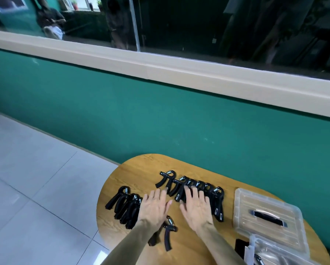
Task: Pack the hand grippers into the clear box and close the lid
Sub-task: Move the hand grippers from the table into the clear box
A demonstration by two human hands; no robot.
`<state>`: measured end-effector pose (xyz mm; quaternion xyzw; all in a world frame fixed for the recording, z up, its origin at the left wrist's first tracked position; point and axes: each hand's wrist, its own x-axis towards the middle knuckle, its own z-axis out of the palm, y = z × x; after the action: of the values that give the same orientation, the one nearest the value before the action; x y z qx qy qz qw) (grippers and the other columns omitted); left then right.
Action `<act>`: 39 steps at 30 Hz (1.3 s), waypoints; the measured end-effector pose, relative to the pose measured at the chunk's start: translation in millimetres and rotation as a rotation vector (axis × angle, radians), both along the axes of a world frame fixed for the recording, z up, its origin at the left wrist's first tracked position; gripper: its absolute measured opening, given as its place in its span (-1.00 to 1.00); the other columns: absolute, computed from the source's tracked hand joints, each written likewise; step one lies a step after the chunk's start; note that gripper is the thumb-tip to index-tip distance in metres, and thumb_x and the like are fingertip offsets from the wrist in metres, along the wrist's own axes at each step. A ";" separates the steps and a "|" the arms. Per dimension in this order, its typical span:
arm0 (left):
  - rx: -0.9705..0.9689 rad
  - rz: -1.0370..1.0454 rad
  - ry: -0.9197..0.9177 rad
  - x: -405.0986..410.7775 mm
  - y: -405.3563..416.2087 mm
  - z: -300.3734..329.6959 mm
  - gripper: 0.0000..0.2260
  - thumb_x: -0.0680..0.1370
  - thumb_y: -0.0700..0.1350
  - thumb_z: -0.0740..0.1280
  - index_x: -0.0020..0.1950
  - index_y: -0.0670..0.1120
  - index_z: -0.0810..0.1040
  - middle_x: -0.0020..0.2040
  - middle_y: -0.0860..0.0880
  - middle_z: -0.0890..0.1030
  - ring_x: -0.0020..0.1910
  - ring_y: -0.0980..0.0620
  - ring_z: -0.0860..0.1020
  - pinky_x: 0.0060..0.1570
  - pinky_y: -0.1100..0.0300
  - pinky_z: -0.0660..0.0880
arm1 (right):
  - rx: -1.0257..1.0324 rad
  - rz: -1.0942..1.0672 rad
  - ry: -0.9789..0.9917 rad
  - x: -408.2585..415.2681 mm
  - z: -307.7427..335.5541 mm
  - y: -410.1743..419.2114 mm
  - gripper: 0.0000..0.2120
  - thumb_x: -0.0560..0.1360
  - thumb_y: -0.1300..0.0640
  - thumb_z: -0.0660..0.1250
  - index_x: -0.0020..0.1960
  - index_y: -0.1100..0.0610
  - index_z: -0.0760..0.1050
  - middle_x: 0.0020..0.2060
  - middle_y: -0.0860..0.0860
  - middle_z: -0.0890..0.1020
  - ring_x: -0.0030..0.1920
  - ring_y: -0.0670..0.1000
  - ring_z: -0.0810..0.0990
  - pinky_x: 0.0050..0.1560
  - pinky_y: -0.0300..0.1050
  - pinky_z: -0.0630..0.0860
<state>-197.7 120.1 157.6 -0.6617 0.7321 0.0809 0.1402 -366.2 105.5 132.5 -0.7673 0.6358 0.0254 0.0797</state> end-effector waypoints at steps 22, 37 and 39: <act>0.176 -0.142 0.083 194.6 -73.3 -86.1 -0.41 0.65 0.18 -0.26 0.57 -0.07 0.15 0.43 -0.11 0.36 0.36 -0.10 0.35 0.37 -0.02 0.31 | 0.171 -0.284 -0.016 171.3 -50.8 -60.0 -0.50 0.64 -0.13 -0.01 0.47 0.12 0.20 0.29 0.12 0.41 0.17 0.13 0.44 0.18 0.05 0.43; 0.185 0.000 0.177 249.1 -106.1 -254.8 -0.37 0.66 0.28 -0.16 0.62 -0.07 0.06 0.62 -0.16 0.10 0.58 -0.21 0.15 0.43 -0.24 0.30 | 0.238 -0.397 -0.035 184.3 -206.5 -145.3 -0.51 0.63 -0.18 0.03 0.48 0.01 0.08 0.43 0.15 0.23 0.34 0.18 0.31 0.31 0.19 0.39; 0.172 0.017 0.203 253.8 -104.1 -274.4 -0.37 0.66 0.29 -0.16 0.63 -0.05 0.05 0.63 -0.15 0.09 0.58 -0.21 0.14 0.45 -0.25 0.26 | 0.231 -0.403 -0.060 186.1 -229.7 -155.7 -0.49 0.63 -0.16 0.04 0.49 0.02 0.08 0.47 0.17 0.20 0.39 0.20 0.28 0.34 0.23 0.38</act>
<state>56.2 15.9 -116.8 -0.6417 0.7273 0.2111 0.1211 -180.1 -50.2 -97.2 -0.6111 0.7663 0.0589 0.1895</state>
